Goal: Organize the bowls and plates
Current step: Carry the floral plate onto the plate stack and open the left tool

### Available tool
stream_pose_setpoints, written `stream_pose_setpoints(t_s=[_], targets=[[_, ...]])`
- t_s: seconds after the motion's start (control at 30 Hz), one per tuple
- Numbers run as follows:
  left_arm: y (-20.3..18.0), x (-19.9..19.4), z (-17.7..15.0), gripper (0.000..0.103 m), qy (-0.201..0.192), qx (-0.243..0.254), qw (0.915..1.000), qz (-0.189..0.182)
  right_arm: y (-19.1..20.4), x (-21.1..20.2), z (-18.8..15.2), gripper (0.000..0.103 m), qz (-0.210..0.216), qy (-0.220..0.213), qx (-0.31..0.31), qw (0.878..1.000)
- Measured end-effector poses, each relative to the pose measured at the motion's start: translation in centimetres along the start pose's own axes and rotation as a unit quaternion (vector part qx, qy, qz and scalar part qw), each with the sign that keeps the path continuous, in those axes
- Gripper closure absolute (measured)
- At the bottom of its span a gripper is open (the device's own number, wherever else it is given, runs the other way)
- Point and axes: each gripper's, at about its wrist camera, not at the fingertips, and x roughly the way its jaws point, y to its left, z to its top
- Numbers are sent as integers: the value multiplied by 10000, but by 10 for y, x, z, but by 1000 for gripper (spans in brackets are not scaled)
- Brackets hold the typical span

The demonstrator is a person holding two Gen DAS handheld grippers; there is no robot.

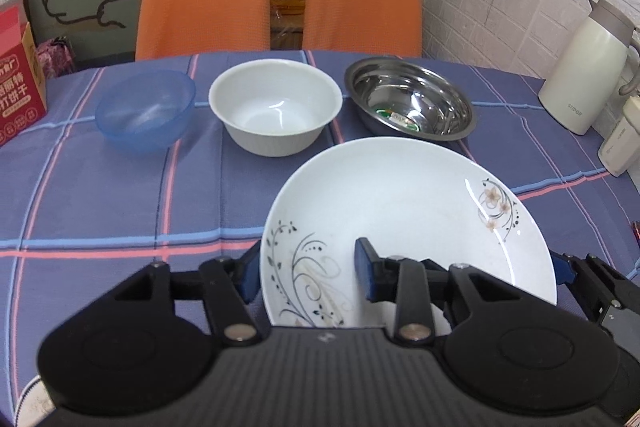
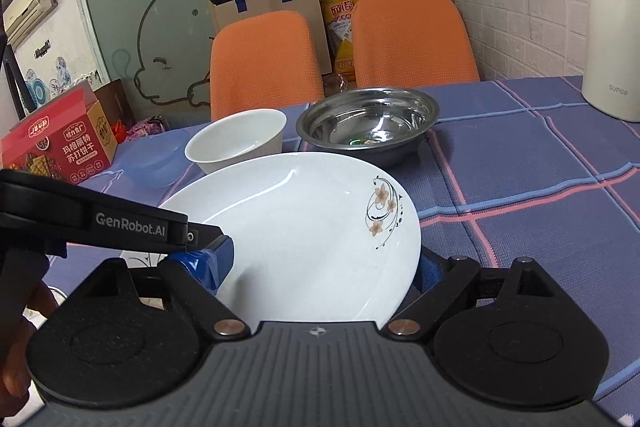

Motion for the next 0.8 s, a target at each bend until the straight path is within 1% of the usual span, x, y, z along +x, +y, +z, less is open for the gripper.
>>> stream_pose_setpoints(t_s=[0.17, 0.4, 0.63, 0.8], targets=[[12, -28, -7, 70, -162, -97, 9998, -5, 17, -16, 1, 25, 85, -136, -65, 9999], [47, -75, -35, 70, -341, -355, 9987, 125, 59, -40, -8, 25, 347, -239, -224, 9989], [100, -116, -82, 70, -400, -607, 9960, 526, 114, -49, -38, 25, 760, -79, -347, 9965], [132, -130, -113, 70, -352, -822, 9933, 733, 150, -50, -60, 25, 990, 120, -528, 9936]])
